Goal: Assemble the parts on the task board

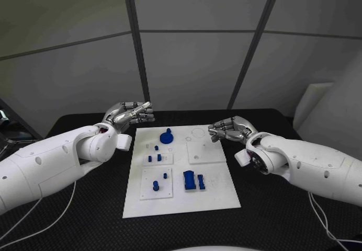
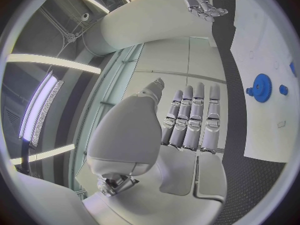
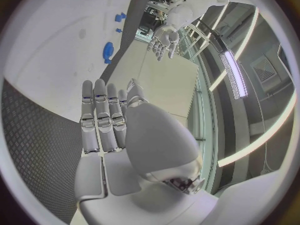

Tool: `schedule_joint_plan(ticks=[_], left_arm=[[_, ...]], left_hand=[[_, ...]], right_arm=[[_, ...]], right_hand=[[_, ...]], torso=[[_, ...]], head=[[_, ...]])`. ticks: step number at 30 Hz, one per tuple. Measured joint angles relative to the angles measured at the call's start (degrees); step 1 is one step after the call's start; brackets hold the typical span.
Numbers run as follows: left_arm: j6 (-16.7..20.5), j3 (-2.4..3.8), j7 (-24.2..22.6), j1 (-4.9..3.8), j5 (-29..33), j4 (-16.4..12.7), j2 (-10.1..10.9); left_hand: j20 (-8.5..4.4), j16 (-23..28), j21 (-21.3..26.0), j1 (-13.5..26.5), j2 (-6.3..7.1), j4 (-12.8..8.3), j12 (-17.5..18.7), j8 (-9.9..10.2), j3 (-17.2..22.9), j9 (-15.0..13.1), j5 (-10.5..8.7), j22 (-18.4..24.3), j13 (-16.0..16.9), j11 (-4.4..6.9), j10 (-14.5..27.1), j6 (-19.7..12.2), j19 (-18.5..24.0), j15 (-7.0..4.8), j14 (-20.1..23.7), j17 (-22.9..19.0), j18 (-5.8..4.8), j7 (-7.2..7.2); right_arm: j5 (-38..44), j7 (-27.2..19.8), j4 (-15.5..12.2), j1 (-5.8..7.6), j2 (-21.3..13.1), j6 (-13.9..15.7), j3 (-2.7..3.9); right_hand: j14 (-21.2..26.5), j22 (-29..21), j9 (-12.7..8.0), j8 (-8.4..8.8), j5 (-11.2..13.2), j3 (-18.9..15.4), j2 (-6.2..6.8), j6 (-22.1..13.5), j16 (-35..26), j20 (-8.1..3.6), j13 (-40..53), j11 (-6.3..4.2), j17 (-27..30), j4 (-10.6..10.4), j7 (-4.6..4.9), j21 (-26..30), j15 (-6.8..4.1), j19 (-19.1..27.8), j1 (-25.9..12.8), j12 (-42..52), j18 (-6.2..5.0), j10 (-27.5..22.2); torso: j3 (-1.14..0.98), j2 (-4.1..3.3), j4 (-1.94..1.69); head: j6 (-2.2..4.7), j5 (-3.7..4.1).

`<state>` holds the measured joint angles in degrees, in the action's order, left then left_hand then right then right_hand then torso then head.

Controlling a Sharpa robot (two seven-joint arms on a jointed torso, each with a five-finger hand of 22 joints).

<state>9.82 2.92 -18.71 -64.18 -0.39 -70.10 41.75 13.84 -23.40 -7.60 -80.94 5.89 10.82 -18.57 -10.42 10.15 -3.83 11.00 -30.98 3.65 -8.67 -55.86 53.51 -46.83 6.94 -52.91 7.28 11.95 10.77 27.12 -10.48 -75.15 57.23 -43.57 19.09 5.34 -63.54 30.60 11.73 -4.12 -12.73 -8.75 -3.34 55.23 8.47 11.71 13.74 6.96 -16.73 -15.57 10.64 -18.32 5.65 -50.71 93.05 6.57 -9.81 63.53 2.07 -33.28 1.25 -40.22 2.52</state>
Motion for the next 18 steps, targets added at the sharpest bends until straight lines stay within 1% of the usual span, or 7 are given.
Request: schedule_joint_plan(ticks=[5, 6, 9, 12, 13, 16, 18], left_arm=[[3.29, 0.03, -3.85, 1.21, 3.08, 4.83, -3.36], [3.87, 0.03, -4.50, 1.46, 3.59, 5.52, -3.92], [5.69, 0.03, -6.34, 2.31, 5.12, 7.21, -5.34], [7.25, 0.02, -7.63, 3.06, 6.34, 8.36, -6.29], [7.63, 0.02, -7.92, 3.21, 6.62, 8.56, -6.50], [8.70, 0.02, -8.71, 3.63, 7.44, 9.07, -6.96], [8.80, -0.03, -8.70, 3.76, 7.50, 9.08, -6.96]], left_hand=[[1.91, 9.89, 3.90, -0.94, -0.94, 0.72, 6.19, 2.74, -1.96, 0.09, 0.00, 6.56, 0.00, -1.24, -0.63, 0.11, 4.24, 2.03, 0.85, -2.95, -0.14, -1.40], [2.20, 11.29, 3.93, -0.94, -0.94, 0.79, 7.20, 3.34, -2.39, 0.09, 0.00, 7.53, 0.00, -1.62, -0.24, -0.10, 5.40, 2.21, 1.62, -3.29, -3.26, -1.61], [2.72, 14.90, 3.94, -0.95, -0.94, 1.02, 10.21, 5.02, -3.88, 0.09, 0.00, 10.60, 0.00, -1.97, 1.45, -0.68, 9.54, 2.63, 3.68, -3.62, -3.08, -2.18], [2.94, 17.77, 4.35, -0.93, -1.55, 1.18, 13.17, 6.30, -5.45, 0.09, 0.00, 14.74, -0.07, -1.58, 2.64, -0.69, 15.45, 2.72, 4.64, -3.62, -2.75, -2.19], [2.95, 18.39, 4.38, -0.96, -1.55, 1.16, 13.84, 6.46, -5.79, 0.09, 0.00, 15.62, -0.07, -1.49, 2.73, -0.68, 16.52, 2.68, 4.68, -3.62, -1.71, -2.19], [2.95, 18.97, 4.38, -1.33, -1.92, 1.11, 14.48, 6.46, -5.98, 0.09, 0.00, 16.63, -0.07, -1.34, 2.87, -0.82, 17.67, 2.86, 4.91, -3.62, -1.74, -2.06], [1.95, 19.97, 5.02, 2.90, -3.13, 0.27, 15.38, 7.34, -6.81, 0.76, -0.55, 17.47, -0.72, -0.82, 5.97, -3.71, 19.34, 2.30, 7.82, -4.31, -1.76, -2.24]], right_arm=[[-5.85, -4.99, 7.98, 0.10, 5.94, -1.32, 0.04], [-6.53, -5.67, 8.97, 0.11, 6.71, -1.55, 0.05], [-8.31, -7.57, 11.75, 0.13, 8.81, -2.27, 0.07], [-9.42, -8.96, 14.02, 0.13, 10.22, -2.93, 0.07], [-9.67, -9.30, 14.63, 0.13, 10.50, -3.10, 0.07], [-10.36, -10.26, 16.16, 0.13, 11.23, -3.59, 0.08], [-10.39, -10.27, 16.19, 0.09, 11.25, -3.59, 0.08]], right_hand=[[1.76, -4.97, -2.67, 0.36, 0.62, -0.09, 0.21, -0.90, -4.41, 1.34, -5.80, 1.57, 5.07, 1.60, 0.55, 5.44, 1.63, -0.07, -0.93, -2.46, 0.00, -1.11], [2.48, -6.01, -3.24, 0.36, 0.77, -0.15, 0.16, -1.09, -4.68, 1.79, -6.75, 1.90, 6.17, 2.15, 0.67, 6.56, 1.83, -0.11, -1.67, -2.61, 0.00, -1.44], [4.21, -8.76, -4.73, 0.36, 0.77, -0.26, -0.10, -1.52, -4.73, 2.57, -9.01, 2.55, 8.95, 3.62, 0.34, 9.57, 2.55, 0.30, -3.44, -2.61, 0.00, -2.77], [5.17, -10.80, -5.94, 0.36, 0.95, -0.39, -0.72, -1.97, -4.72, 2.96, -10.03, 3.16, 11.00, 4.87, 0.13, 11.57, 3.11, -0.10, -4.92, -2.61, 0.00, -3.83], [5.21, -11.28, -6.26, 0.36, 1.09, -0.38, -0.68, -2.05, -4.72, 3.05, -10.13, 3.28, 11.48, 5.24, 0.21, 12.04, 3.15, -0.19, -5.46, -2.61, 0.00, -4.09], [5.36, -12.22, -6.82, 0.36, 1.09, -0.28, -0.98, -2.06, -4.72, 3.05, -10.15, 3.38, 12.33, 5.82, 0.20, 12.67, 3.30, -0.19, -5.83, -2.61, 0.00, -4.19], [8.15, -13.13, -7.61, 1.00, 1.60, 0.13, -0.33, -4.61, -5.39, 2.85, -10.69, 2.91, 13.08, 6.36, -0.39, 13.73, 2.92, 1.91, -10.11, -3.43, 0.01, -7.23]], torso=[[0.32, 0.75, 0.37], [0.36, 0.82, 0.39], [0.45, 0.97, 0.45], [0.46, 1.04, 0.54], [0.46, 1.04, 0.54], [0.44, 1.02, 0.53], [0.43, 1.01, 0.53]], head=[[1.57, -0.22], [1.76, -0.23], [2.30, -0.23], [2.79, -0.34], [2.89, -0.34], [3.25, -0.30], [3.28, -0.30]])
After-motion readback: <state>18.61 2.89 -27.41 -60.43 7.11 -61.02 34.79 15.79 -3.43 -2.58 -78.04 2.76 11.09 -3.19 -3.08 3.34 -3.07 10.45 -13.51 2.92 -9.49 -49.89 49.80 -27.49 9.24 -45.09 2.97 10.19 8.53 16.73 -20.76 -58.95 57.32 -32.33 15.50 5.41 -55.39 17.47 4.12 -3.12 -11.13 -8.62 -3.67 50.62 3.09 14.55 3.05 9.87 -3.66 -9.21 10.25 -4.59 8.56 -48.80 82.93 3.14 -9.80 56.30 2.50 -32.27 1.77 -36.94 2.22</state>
